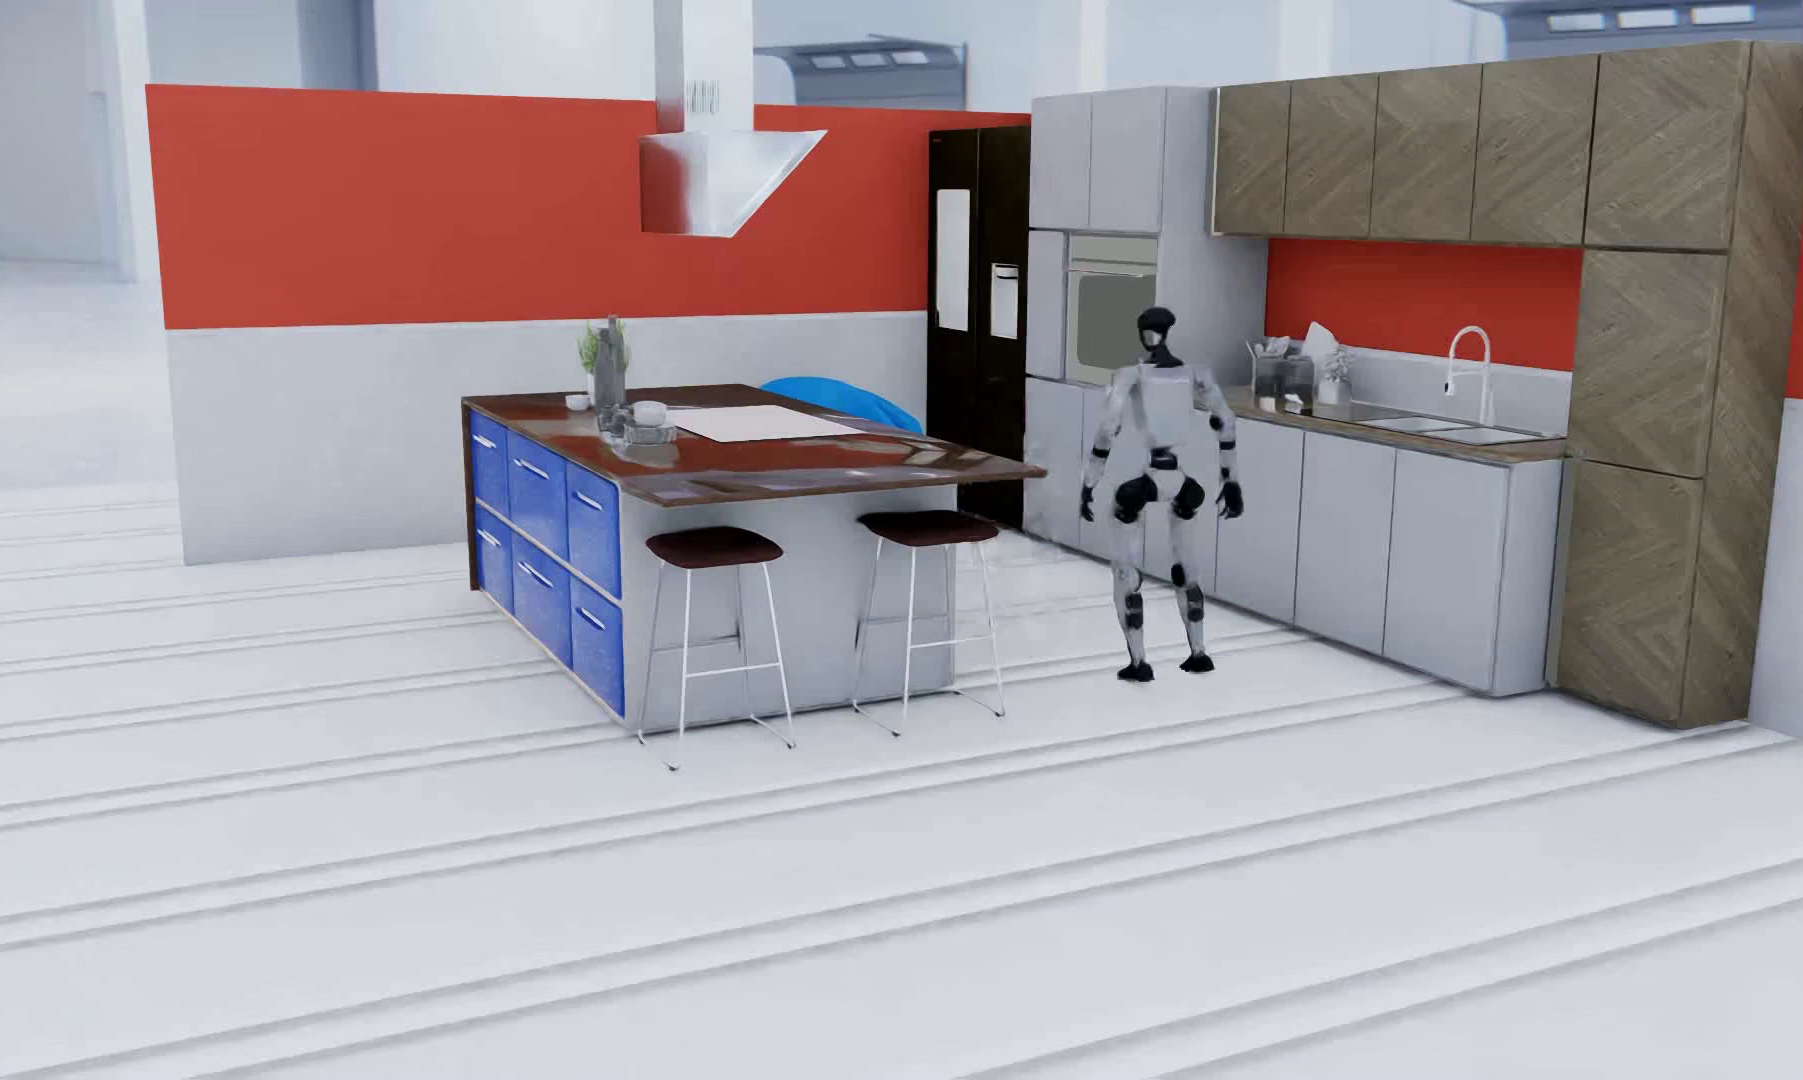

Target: Extend downward

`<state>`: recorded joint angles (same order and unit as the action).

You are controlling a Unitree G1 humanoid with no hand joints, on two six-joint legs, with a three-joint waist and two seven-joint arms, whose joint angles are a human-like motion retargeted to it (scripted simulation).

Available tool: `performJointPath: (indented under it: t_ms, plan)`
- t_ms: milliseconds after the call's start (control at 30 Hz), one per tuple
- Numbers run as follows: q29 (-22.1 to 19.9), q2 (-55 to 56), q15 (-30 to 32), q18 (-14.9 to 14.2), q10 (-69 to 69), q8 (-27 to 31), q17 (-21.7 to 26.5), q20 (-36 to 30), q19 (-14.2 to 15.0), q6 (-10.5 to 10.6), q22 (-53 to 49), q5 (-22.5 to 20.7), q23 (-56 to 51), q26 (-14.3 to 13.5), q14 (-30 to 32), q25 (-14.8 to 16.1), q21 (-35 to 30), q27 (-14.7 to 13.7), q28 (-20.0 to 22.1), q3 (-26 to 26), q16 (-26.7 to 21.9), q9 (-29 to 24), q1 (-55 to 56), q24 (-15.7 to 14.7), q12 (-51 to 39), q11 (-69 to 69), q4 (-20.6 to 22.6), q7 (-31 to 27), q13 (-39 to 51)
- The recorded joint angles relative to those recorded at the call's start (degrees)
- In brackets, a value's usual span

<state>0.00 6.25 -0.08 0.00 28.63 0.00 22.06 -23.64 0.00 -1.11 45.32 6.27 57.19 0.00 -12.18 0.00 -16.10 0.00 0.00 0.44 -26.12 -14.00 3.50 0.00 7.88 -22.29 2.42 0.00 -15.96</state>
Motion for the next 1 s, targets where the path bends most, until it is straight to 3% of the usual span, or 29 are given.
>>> performJointPath:
  t_ms: [100,167,400,533,667,700,833,1000]
  plan:
    - [0.0,11.83,8.17,0.0,2.54,0.0,0.49,2.33,0.0,-0.22,-3.94,-0.17,-6.45,0.0,0.1,0.0,4.44,0.0,0.0,1.4,-1.18,-4.57,6.25,0.0,1.64,-6.71,0.17,0.0,-0.45]
    - [0.0,17.69,11.43,0.0,2.29,0.0,0.71,2.54,0.0,-0.05,-3.0,-1.69,-7.95,0.0,1.08,0.0,4.13,0.0,0.0,2.24,-1.43,-7.07,8.83,0.0,1.49,-9.59,-0.58,0.0,0.5]
    - [0.0,22.45,-2.18,0.0,1.69,0.0,0.18,2.03,0.0,-0.93,-0.59,-6.37,-11.09,0.0,4.84,0.0,2.89,0.0,0.0,2.76,-2.1,-10.89,13.58,0.0,0.22,-7.24,-2.34,0.0,1.92]
    - [0.0,21.11,3.13,0.0,2.49,0.0,0.97,2.11,0.0,-1.34,-2.99,-6.43,-11.59,0.0,5.78,0.0,3.01,0.0,0.0,1.87,-1.53,-11.24,14.91,0.0,-1.91,-4.23,-1.03,0.0,3.16]
    - [0.0,18.42,0.57,0.0,1.41,0.0,3.36,-1.71,0.0,0.39,-2.61,-6.2,-11.11,0.0,7.66,0.0,0.58,0.0,0.0,-0.04,-0.57,-11.87,15.19,0.0,-6.64,-2.48,0.34,0.0,7.83]
    - [0.0,18.54,1.42,0.0,0.13,0.0,5.11,-6.72,0.0,1.02,-1.89,-6.08,-10.83,0.0,8.87,0.0,-3.5,0.0,0.0,-0.68,-0.83,-13.41,16.0,0.0,-10.56,-1.84,1.53,0.0,11.26]
    - [0.0,23.83,1.6,0.0,4.76,0.0,7.66,-16.1,0.0,2.07,1.97,-7.3,-8.02,0.0,10.49,0.0,-14.38,0.0,0.0,-1.09,-0.14,-15.8,23.74,0.0,-27.17,-2.65,-1.01,0.0,30.49]
    - [0.0,37.59,3.7,0.0,15.5,0.0,9.67,-29.77,0.0,2.48,14.77,-8.39,0.7,0.0,7.9,0.0,-24.32,0.0,0.0,2.23,1.73,-15.8,36.73,0.0,-62.56,-9.79,-5.09,0.0,66.29]
